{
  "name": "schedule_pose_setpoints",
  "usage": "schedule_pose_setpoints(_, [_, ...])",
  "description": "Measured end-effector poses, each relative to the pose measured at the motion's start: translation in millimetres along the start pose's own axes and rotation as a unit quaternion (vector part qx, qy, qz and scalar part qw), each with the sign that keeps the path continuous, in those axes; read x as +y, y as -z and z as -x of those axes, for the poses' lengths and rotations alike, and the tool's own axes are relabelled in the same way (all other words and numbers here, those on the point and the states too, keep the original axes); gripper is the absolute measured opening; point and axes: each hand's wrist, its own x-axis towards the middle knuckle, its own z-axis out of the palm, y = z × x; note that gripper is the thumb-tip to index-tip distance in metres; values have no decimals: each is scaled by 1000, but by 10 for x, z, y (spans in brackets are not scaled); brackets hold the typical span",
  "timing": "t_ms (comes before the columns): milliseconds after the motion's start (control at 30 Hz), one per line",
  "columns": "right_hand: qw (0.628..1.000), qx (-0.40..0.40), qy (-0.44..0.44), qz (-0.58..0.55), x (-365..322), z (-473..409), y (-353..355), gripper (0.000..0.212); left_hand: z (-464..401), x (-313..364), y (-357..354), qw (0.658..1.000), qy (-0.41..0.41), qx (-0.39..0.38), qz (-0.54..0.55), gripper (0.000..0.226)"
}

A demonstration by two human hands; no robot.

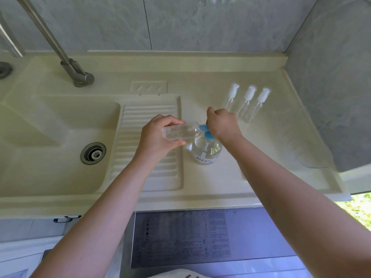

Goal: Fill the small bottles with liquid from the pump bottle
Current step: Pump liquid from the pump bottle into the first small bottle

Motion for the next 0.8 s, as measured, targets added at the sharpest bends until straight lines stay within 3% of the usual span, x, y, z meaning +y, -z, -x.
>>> schedule_pose_setpoints(200, [1000,-22,-11,6,0,-34,24,56,-5,-2,-12,1000,-3,0,0,50])
schedule_pose_setpoints(300, [998,-52,-20,1,-10,-66,82,61,9,4,-5,1000,-1,0,8,49])
schedule_pose_setpoints(500, [999,-39,-9,31,-15,-81,40,50,17,7,-8,1000,4,1,11,49])
schedule_pose_setpoints(633, [994,-26,32,106,-6,-80,-9,30,4,-3,-3,1000,-1,0,5,50])
schedule_pose_setpoints(733, [996,-28,26,82,4,-86,-47,21,9,9,-1,1000,0,1,7,50])
schedule_pose_setpoints(800, [997,-44,21,53,-16,-82,-3,32,11,19,0,1000,-1,1,12,50])
